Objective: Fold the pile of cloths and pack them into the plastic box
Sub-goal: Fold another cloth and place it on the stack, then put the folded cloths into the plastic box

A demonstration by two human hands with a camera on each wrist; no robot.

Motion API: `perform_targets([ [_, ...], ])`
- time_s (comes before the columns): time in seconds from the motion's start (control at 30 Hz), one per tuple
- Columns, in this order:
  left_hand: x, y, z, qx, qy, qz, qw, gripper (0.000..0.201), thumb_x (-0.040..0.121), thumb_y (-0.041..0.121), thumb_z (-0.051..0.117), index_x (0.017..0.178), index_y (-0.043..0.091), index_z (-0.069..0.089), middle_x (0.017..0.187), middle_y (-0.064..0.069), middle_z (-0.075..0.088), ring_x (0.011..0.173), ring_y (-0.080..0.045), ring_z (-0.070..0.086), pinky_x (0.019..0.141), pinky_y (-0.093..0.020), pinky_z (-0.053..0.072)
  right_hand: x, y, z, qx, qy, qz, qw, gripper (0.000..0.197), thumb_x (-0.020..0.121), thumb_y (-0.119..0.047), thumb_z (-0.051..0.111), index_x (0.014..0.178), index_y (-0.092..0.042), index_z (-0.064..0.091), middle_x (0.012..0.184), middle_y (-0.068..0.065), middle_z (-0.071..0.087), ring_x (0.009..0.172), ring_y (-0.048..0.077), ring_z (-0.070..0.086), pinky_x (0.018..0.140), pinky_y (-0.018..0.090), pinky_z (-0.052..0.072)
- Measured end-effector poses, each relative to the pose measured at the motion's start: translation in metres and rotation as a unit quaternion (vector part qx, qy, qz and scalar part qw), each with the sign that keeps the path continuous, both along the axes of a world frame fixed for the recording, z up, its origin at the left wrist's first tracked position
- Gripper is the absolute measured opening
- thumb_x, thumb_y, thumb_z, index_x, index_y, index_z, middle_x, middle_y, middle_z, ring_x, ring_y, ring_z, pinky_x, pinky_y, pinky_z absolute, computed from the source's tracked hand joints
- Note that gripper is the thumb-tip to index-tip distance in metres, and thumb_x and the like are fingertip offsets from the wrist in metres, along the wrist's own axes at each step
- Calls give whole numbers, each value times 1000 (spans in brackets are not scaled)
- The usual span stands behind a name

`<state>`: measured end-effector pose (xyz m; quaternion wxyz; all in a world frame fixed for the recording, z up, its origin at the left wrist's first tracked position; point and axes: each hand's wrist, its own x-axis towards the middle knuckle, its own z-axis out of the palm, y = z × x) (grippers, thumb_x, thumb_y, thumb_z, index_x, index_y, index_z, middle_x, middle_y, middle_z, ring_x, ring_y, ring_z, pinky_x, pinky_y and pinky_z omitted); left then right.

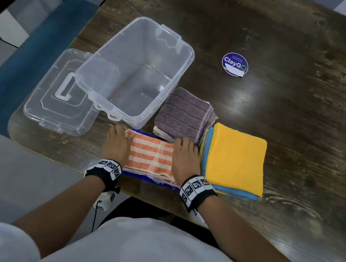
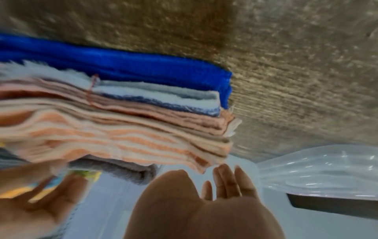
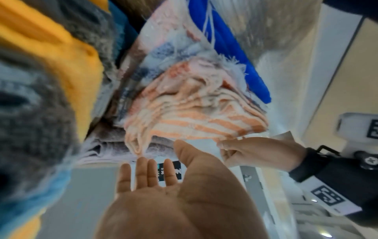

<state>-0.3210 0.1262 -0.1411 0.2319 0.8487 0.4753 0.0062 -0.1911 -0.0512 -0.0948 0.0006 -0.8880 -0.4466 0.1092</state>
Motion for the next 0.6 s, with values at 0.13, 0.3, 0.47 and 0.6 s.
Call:
perform_targets([
  [0.13, -8, -12, -3, 83, -9, -128, 988, 41, 101, 30, 50, 133, 5, 47, 133, -23, 50, 119, -42, 51, 99, -55, 43, -11, 6, -1, 58, 42, 87, 994, 40, 97, -16, 46, 135, -5, 48, 140, 24, 46, 127, 40, 47, 114, 52, 34],
  [0.3, -17, -18, -30, 42, 68, -309, 948, 78, 96, 71, 8, 160, 27, 3, 166, -18, 8, 154, -35, 6, 124, -50, 4, -12, 4, -40, -53, 171, 140, 974, 73, 105, -44, 40, 161, -14, 3, 169, 10, -5, 156, 25, -5, 126, 46, 3],
  [0.47, -13, -15, -42, 44, 115, -313, 942, 90, 86, 82, -4, 158, 28, -6, 167, -17, 5, 154, -35, 4, 123, -54, 5, -4, -2, -68, -57, 152, 164, 973, 78, 104, -53, 34, 161, -14, -2, 168, 9, -10, 155, 24, -9, 127, 40, -2],
  [0.6, -9, -13, -44, 28, 123, -318, 940, 91, 89, 81, 4, 159, 23, 8, 165, -19, 16, 152, -38, 15, 121, -59, 13, 1, -1, -73, -51, 131, 178, 974, 78, 104, -56, 32, 161, -13, 0, 168, 11, -7, 155, 25, -7, 124, 36, -11],
])
